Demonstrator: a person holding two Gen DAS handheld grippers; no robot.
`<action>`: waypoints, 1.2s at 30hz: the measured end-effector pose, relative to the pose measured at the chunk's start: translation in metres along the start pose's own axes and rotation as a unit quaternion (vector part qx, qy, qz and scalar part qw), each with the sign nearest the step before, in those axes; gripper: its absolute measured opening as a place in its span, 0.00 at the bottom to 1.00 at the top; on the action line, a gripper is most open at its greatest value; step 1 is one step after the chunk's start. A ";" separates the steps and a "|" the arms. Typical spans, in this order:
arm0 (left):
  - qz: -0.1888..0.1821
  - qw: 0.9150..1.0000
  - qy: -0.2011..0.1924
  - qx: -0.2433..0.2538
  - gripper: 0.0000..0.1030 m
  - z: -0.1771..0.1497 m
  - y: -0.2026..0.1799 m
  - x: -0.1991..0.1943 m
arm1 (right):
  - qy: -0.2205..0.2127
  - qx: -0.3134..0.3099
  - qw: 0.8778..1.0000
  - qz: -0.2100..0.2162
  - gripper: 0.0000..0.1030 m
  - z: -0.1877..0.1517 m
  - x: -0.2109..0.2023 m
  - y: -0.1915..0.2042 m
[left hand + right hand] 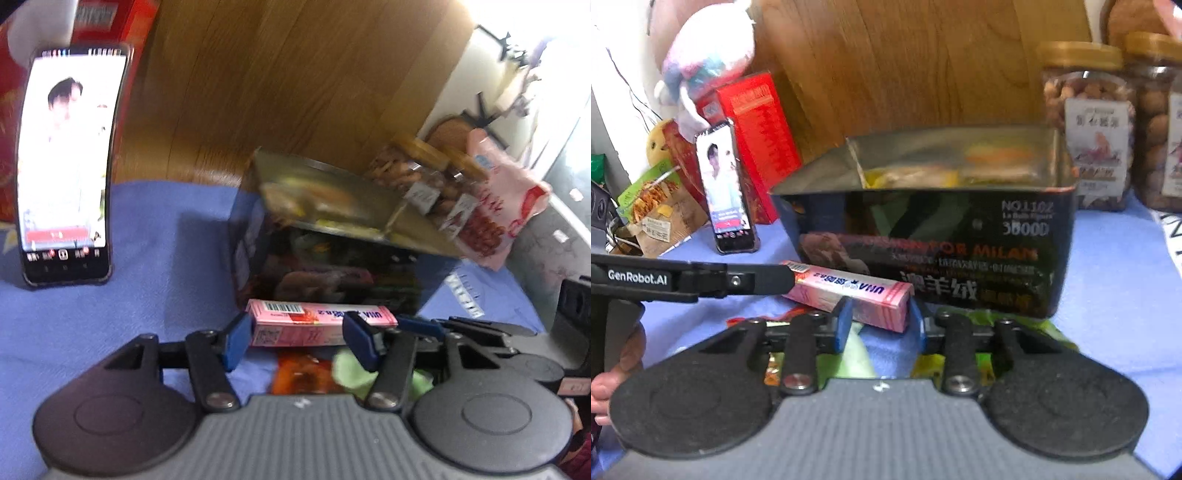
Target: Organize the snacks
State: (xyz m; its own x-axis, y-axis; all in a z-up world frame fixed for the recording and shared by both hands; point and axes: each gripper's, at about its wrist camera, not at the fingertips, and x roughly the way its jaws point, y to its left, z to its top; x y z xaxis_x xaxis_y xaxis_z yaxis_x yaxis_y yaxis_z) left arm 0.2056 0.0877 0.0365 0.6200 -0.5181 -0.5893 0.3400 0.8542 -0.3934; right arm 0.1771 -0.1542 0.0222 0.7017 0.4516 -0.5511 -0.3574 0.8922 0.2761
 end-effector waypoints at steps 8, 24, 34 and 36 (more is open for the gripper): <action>-0.035 0.996 -0.068 0.034 0.53 -0.043 -0.064 -0.075 | -0.097 -0.056 0.994 -0.015 0.35 -0.035 -0.106 0.019; -0.009 0.999 -0.001 0.031 0.55 -0.131 -0.093 -0.065 | -0.018 -0.068 0.997 -0.029 0.39 -0.111 -0.120 0.025; -0.009 0.999 -0.020 0.041 0.67 -0.142 -0.090 -0.057 | -0.021 -0.107 0.993 -0.040 0.47 -0.118 -0.116 0.034; -0.017 0.999 -0.021 0.032 0.67 -0.142 -0.087 -0.058 | -0.016 -0.103 0.994 -0.040 0.47 -0.118 -0.114 0.033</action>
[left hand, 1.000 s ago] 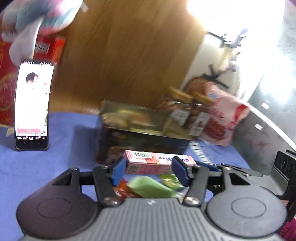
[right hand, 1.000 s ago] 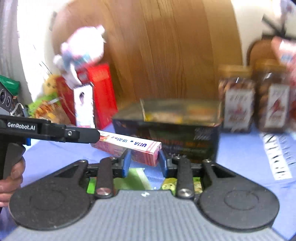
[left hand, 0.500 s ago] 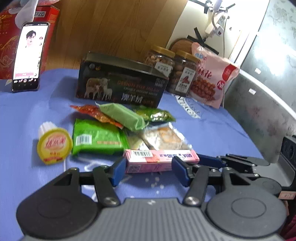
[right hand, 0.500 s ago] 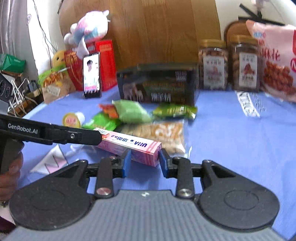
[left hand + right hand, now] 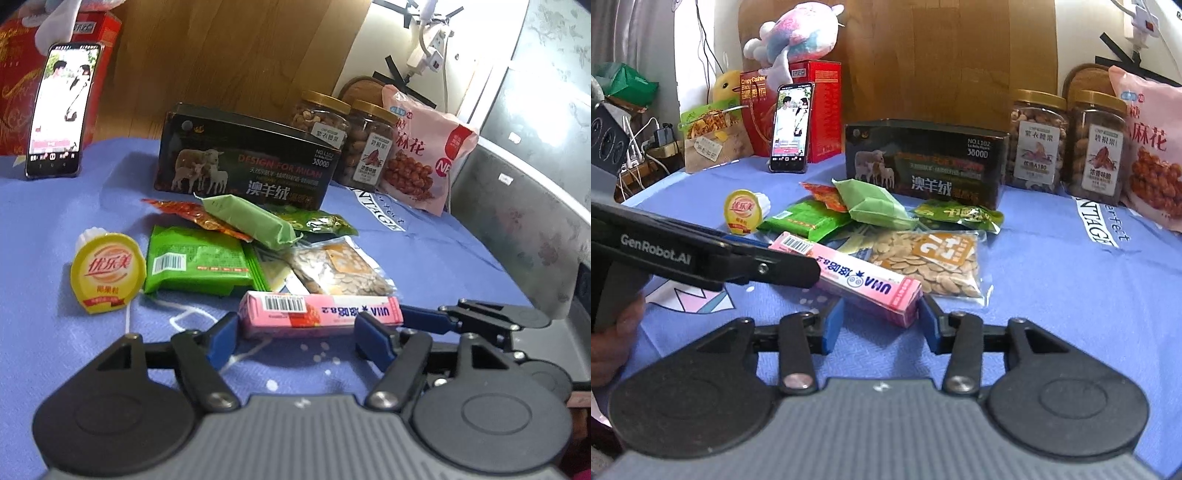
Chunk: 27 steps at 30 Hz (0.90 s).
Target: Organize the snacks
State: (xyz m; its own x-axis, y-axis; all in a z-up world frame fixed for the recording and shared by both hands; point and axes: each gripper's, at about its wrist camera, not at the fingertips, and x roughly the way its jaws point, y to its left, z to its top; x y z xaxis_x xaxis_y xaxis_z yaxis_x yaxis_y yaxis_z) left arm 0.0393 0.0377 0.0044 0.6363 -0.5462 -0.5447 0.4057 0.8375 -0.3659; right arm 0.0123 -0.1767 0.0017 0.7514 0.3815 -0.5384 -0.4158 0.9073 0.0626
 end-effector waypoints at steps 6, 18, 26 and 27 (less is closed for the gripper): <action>-0.009 1.000 -0.003 -0.009 0.67 0.000 0.003 -0.001 | 0.000 0.001 1.000 -0.004 0.47 0.000 0.001 0.002; -0.004 1.000 -0.002 -0.004 0.67 0.000 0.002 0.000 | -0.007 0.001 1.000 -0.011 0.42 -0.001 -0.002 0.003; -0.002 1.000 -0.002 0.000 0.67 0.000 0.001 0.000 | -0.008 0.006 1.000 -0.006 0.44 -0.002 -0.002 0.002; -0.002 1.000 -0.002 0.000 0.67 0.000 0.001 0.000 | -0.008 0.006 1.000 -0.006 0.44 -0.002 -0.002 0.002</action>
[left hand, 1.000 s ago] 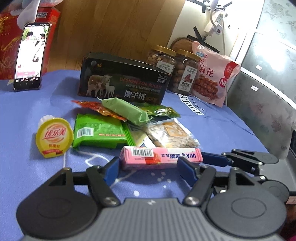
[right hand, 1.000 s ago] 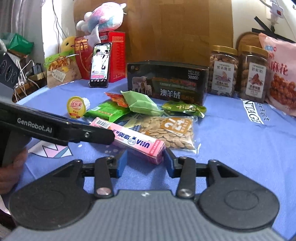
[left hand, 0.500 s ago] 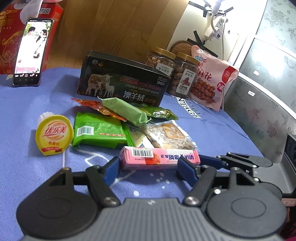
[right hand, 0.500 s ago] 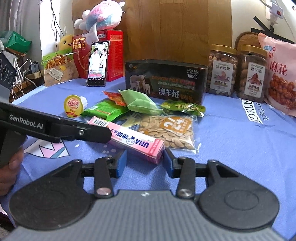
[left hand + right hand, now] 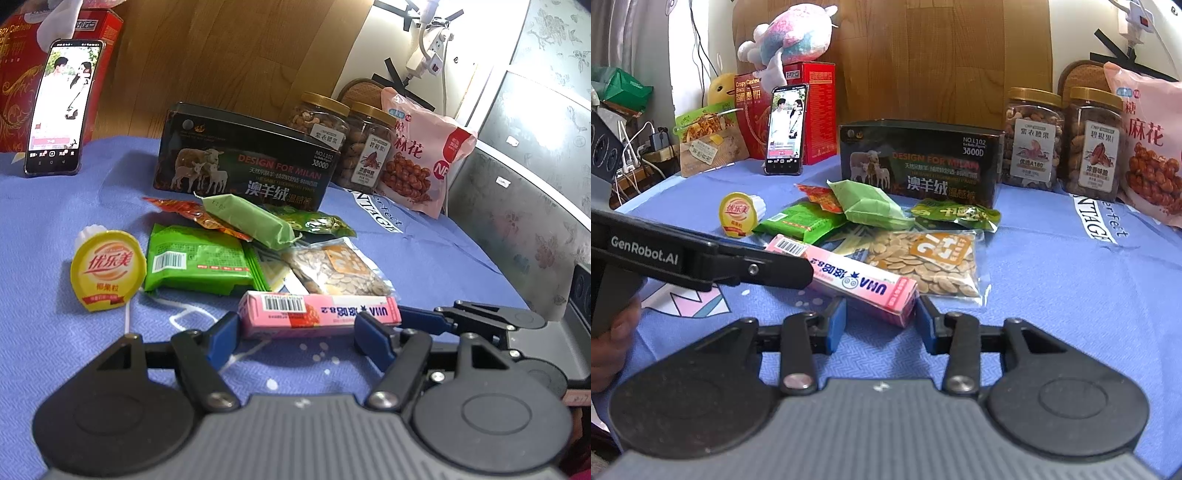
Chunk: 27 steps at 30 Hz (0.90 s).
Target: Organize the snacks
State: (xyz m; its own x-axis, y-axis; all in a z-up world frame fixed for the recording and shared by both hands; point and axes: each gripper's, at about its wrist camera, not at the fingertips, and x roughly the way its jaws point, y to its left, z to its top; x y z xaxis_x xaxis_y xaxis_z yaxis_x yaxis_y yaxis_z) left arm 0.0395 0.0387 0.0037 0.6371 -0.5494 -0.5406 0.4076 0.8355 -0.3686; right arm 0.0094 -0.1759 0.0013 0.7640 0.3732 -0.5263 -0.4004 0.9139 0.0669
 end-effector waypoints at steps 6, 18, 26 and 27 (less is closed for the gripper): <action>0.000 1.000 0.000 0.000 0.67 0.000 0.000 0.000 | -0.001 0.005 1.000 0.002 0.44 0.000 0.000 -0.001; -0.002 1.000 -0.003 -0.007 0.67 0.000 0.001 0.001 | -0.002 0.004 1.000 0.002 0.44 0.000 -0.001 -0.001; -0.002 1.000 -0.004 -0.008 0.67 0.000 0.002 0.001 | -0.002 0.004 1.000 0.002 0.44 -0.001 -0.001 -0.001; -0.002 1.000 -0.004 -0.008 0.67 0.000 0.002 0.001 | -0.002 0.004 1.000 0.002 0.44 -0.001 -0.001 -0.001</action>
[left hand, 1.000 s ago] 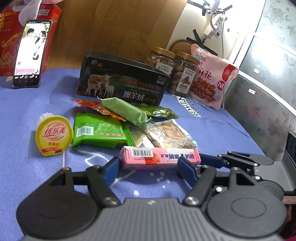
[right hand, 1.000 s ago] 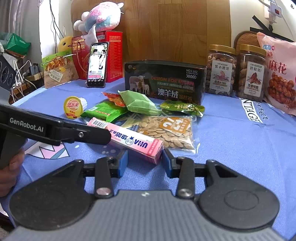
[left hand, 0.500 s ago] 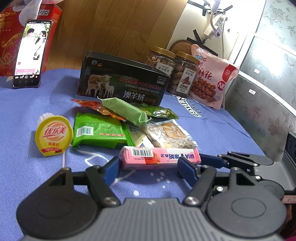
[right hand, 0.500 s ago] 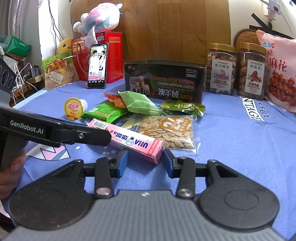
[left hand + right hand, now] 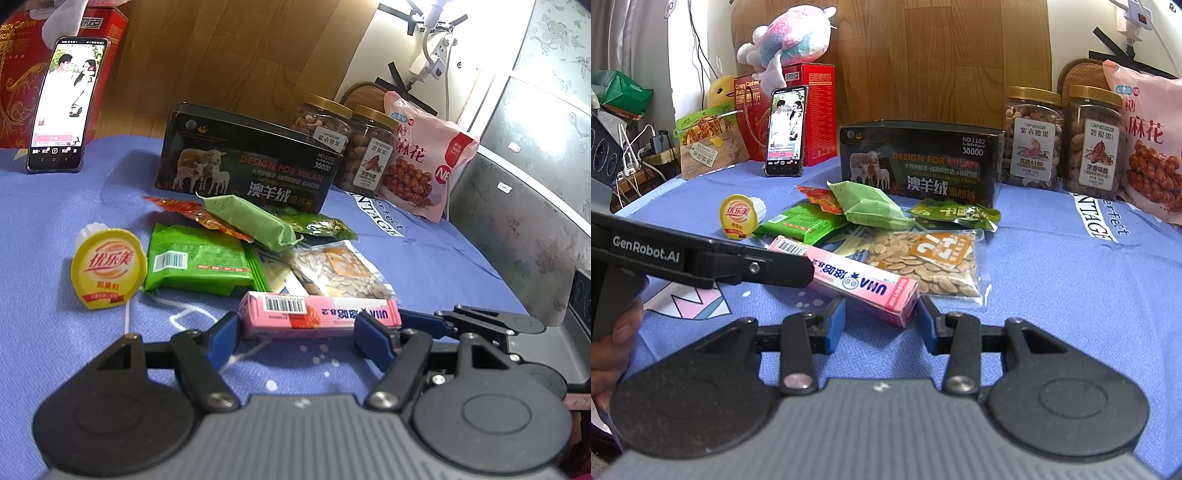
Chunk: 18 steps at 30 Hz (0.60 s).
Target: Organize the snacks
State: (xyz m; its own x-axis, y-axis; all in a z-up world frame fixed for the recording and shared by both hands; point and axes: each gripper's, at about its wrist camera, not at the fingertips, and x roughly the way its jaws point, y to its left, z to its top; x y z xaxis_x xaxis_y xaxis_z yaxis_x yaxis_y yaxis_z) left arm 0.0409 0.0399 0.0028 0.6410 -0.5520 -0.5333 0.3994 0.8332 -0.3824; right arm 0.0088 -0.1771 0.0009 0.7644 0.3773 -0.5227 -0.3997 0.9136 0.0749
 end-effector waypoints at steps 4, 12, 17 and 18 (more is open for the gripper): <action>-0.002 1.000 0.000 -0.002 0.67 0.000 0.001 0.000 | 0.000 0.000 1.000 0.000 0.44 0.000 0.000 0.000; -0.006 1.000 0.001 -0.002 0.67 0.000 0.000 0.000 | -0.001 0.000 1.000 0.000 0.44 -0.001 0.000 0.000; -0.009 1.000 0.000 -0.004 0.67 0.000 0.002 0.000 | -0.001 -0.001 1.000 0.000 0.44 -0.001 0.000 0.000; -0.009 1.000 0.000 -0.003 0.67 0.000 0.002 0.000 | -0.001 -0.001 1.000 0.000 0.44 0.000 0.000 0.000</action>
State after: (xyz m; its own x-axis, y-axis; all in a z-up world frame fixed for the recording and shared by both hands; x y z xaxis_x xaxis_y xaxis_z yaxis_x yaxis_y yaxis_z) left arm 0.0420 0.0418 0.0020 0.6334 -0.5665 -0.5271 0.4060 0.8232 -0.3969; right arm 0.0085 -0.1771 0.0006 0.7656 0.3770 -0.5213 -0.4007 0.9134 0.0721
